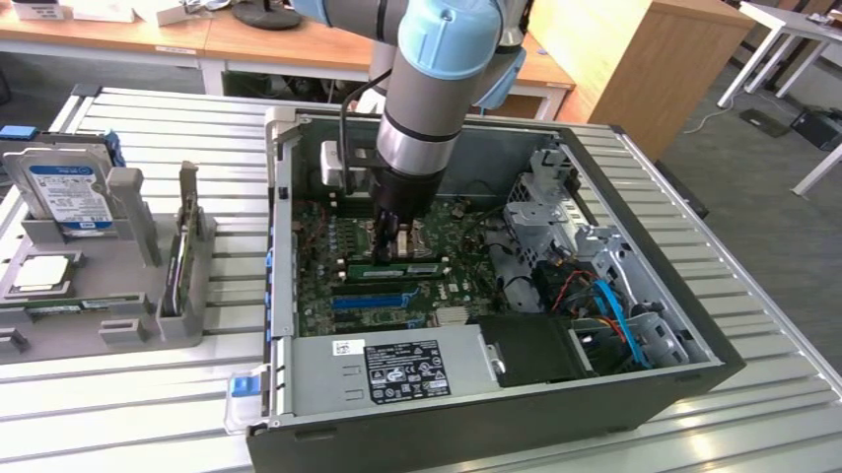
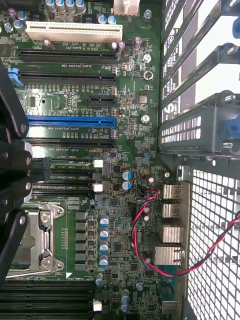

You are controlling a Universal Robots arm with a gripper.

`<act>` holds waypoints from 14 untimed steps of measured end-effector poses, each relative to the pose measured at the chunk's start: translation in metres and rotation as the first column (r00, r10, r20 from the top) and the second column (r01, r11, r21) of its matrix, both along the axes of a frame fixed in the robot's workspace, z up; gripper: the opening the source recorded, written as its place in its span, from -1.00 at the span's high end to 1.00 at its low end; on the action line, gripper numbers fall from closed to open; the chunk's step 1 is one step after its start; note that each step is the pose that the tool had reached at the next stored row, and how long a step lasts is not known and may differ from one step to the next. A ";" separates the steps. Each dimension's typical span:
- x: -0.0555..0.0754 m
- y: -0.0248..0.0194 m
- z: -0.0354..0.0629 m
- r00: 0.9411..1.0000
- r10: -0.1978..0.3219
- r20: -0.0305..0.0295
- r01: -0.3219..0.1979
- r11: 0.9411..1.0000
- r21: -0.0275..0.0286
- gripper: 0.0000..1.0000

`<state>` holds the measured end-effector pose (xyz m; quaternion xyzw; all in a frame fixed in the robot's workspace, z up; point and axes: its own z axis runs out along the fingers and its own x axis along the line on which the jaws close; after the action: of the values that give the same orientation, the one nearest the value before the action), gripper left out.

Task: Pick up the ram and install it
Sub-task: 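Press down the ram until it locks into place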

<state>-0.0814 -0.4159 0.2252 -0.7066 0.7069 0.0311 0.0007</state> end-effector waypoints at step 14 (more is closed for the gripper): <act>0.000 0.0000 -0.0020 1.000 0.000 0.000 0.000 1.000 0.000 0.79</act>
<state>-0.0814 -0.4159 0.2232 -0.7066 0.7070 0.0311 0.0009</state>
